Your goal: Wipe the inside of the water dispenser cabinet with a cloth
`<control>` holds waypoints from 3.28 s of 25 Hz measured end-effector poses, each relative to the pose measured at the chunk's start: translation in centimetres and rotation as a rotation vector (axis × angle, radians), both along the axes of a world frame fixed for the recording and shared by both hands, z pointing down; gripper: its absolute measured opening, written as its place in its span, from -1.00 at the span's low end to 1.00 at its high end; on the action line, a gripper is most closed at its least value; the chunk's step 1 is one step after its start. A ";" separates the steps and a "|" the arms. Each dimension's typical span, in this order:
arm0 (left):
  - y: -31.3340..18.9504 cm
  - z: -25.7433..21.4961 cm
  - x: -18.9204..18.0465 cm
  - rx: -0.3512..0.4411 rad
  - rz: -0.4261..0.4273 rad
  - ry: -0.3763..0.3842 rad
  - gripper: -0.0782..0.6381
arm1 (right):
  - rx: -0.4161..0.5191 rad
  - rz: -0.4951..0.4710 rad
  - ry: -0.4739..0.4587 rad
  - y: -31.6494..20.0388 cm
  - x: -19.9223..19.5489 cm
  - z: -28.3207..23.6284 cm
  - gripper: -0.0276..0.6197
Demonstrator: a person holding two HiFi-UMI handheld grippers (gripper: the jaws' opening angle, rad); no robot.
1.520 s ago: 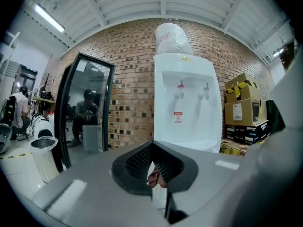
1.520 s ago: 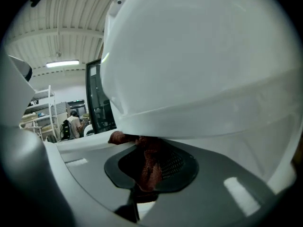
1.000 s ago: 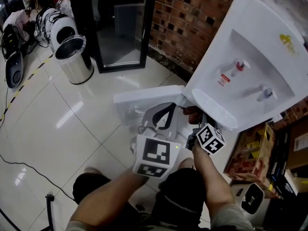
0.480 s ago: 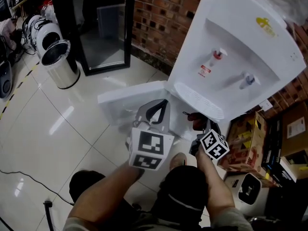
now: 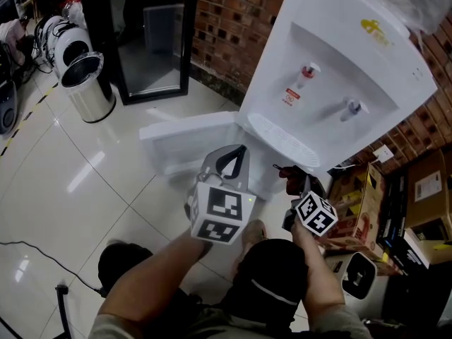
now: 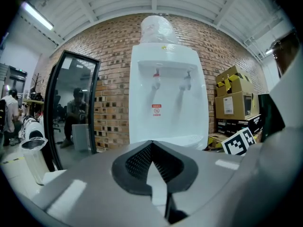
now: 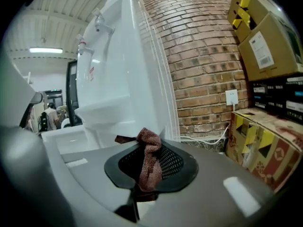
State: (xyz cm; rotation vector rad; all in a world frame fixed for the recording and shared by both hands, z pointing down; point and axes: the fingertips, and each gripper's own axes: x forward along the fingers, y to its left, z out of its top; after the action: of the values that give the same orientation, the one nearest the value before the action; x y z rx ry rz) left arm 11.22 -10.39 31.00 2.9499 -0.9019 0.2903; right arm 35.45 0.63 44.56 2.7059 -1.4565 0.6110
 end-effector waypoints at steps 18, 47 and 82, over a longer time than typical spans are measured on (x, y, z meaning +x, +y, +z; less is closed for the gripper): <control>-1.1 5.4 1.4 -0.057 0.007 -0.089 -0.78 | -0.274 -0.165 0.145 -1.8 0.0 9.6 -0.72; -2.8 12.1 -0.1 -0.184 -0.038 -0.158 -0.78 | -0.564 -0.254 0.000 -2.7 -1.1 27.4 -0.72; -5.3 7.6 -7.4 -0.161 -0.139 -0.083 -0.78 | -0.449 -0.285 -0.039 -22.4 -5.8 24.3 -0.72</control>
State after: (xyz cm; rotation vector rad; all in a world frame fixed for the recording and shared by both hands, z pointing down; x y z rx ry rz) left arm 3.82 -15.68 38.62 2.7315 -1.0352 0.4576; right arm 29.66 -21.73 68.91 2.1167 -1.4619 0.8530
